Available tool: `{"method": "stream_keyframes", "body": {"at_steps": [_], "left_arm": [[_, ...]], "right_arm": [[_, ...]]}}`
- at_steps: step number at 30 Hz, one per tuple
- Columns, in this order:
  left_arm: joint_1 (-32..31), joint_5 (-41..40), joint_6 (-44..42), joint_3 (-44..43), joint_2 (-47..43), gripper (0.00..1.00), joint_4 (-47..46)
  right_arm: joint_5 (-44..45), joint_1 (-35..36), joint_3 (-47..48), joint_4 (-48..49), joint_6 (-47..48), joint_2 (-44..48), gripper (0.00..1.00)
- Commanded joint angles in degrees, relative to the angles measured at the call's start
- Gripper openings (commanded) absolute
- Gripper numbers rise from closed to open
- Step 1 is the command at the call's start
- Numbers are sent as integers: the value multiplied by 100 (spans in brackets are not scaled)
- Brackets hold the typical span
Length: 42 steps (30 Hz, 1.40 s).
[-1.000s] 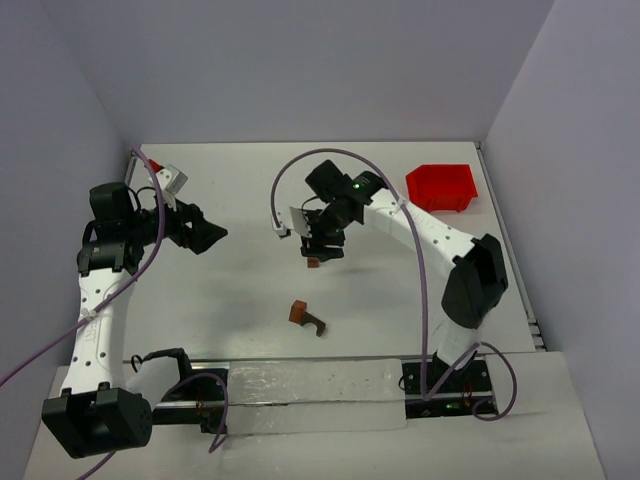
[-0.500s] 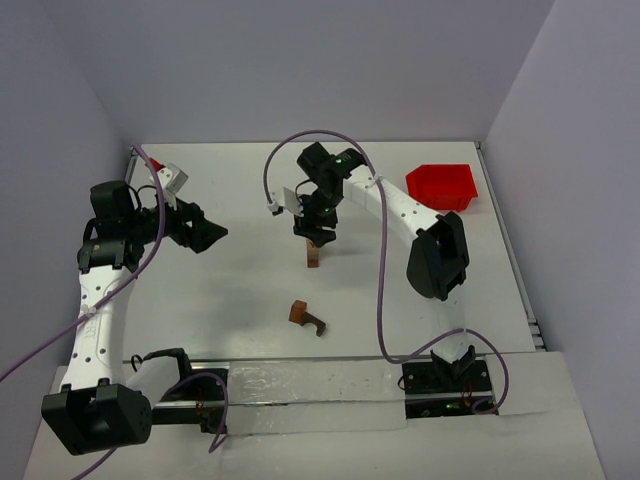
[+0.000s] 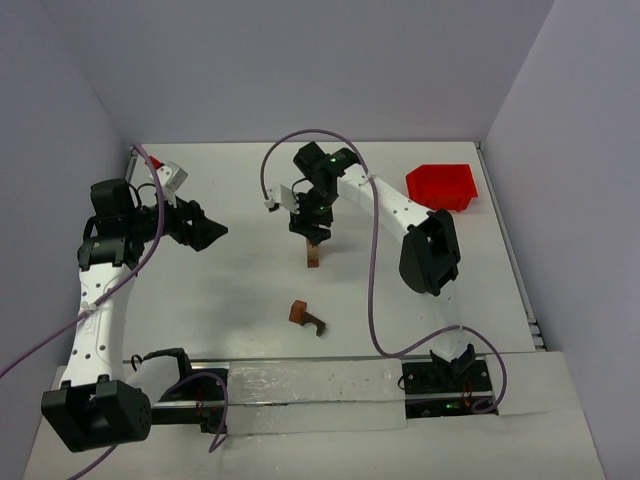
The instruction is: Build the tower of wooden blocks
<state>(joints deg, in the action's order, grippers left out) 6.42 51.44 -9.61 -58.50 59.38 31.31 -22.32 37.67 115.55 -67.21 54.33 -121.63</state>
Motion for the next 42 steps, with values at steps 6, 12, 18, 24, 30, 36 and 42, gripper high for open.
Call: {"method": "stream_keyframes", "body": {"at_steps": [6,12,18,24,30,36,42], "left_arm": [[-11,35,-15,-360,98,99,-140],[33,64,44,-338,91,99,-187],[35,68,88,-317,53,99,-232],[44,68,133,-259,30,99,-289],[35,59,178,-250,47,99,-328],[41,50,178,-241,39,99,-328],[43,24,186,-259,48,99,-335]], "right_arm": [[179,-21,323,127,-122,-114,10],[92,-7,277,120,-144,-89,11],[132,24,109,112,-118,-68,12],[234,39,-146,219,-73,42,14],[229,64,-165,279,-71,17,15],[243,100,-130,335,-77,-10,17],[290,153,-163,340,-64,-19,19]]}}
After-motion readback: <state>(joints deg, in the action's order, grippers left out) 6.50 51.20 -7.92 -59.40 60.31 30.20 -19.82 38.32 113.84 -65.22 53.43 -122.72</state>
